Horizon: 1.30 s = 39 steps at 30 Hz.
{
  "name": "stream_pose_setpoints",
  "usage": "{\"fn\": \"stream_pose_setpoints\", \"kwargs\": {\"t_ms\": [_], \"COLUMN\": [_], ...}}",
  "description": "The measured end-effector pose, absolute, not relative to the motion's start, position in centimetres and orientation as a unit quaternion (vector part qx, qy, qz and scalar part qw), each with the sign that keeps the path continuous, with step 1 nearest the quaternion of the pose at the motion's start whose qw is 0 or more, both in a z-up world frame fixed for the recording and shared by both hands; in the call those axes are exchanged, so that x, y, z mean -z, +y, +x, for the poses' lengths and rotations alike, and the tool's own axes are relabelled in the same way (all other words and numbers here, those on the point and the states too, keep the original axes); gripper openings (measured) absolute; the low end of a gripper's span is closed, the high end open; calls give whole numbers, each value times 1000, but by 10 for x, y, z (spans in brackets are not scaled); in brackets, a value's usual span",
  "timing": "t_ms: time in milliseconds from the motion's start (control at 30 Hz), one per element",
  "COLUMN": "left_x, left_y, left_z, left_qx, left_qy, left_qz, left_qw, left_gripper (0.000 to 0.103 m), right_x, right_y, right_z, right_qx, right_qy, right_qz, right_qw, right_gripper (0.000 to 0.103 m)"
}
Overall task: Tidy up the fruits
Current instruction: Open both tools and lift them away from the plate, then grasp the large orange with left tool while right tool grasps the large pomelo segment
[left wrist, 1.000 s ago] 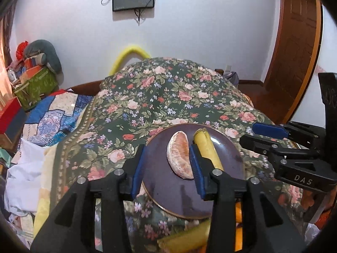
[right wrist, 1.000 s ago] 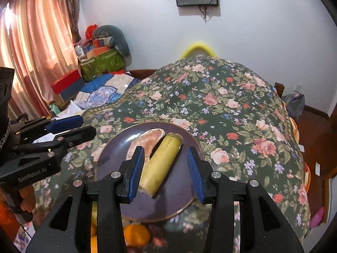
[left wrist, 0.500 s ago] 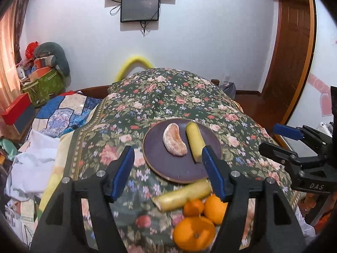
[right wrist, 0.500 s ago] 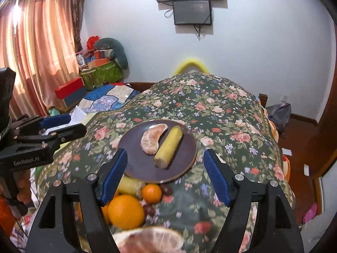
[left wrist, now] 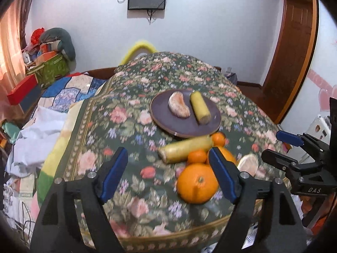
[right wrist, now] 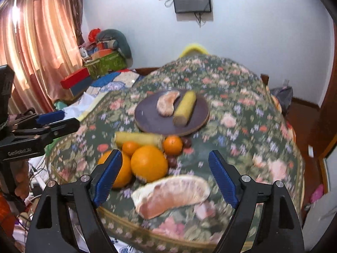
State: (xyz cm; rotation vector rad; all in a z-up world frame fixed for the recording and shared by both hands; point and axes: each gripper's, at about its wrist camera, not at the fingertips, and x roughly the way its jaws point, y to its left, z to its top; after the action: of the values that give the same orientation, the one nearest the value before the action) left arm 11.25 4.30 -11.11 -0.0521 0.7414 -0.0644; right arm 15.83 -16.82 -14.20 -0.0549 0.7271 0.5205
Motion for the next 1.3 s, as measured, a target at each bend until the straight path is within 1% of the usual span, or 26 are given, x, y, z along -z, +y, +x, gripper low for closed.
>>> {"fn": "stream_pose_setpoints", "kwargs": {"t_ms": [233, 467, 533, 633, 867, 900, 1033, 1133, 1300], "left_x": [138, 154, 158, 161, 167, 169, 180, 186, 192], "left_y": [49, 50, 46, 39, 19, 16, 2, 0, 2], "left_z": [103, 104, 107, 109, 117, 119, 125, 131, 139], "left_qx": [32, 39, 44, 50, 70, 72, 73, 74, 79], "left_qy": [397, 419, 427, 432, 443, 444, 456, 463, 465], "left_qz": [-36, -55, -53, -49, -46, -44, -24, -28, -41], "left_qw": [917, 905, 902, 899, 893, 892, 887, 883, 881], "left_gripper": [80, 80, 80, 80, 80, 80, 81, 81, 80], "right_x": [178, 205, 211, 211, 210, 211, 214, 208, 205], "right_y": [-162, -146, -141, -141, -165, -170, -191, -189, -175], "right_z": [155, 152, 151, 151, 156, 156, 160, 154, 153], "right_qx": [-238, -226, -225, -229, -235, -225, -225, -224, -256], "right_qy": [396, 423, 424, 418, 428, 430, 451, 439, 440], "right_qz": [-21, -54, -67, -80, -61, -63, -24, -38, -21], "right_qw": [887, 876, 875, 875, 870, 872, 864, 869, 860], "right_gripper": [82, 82, 85, 86, 87, 89, 88, 89, 90]}}
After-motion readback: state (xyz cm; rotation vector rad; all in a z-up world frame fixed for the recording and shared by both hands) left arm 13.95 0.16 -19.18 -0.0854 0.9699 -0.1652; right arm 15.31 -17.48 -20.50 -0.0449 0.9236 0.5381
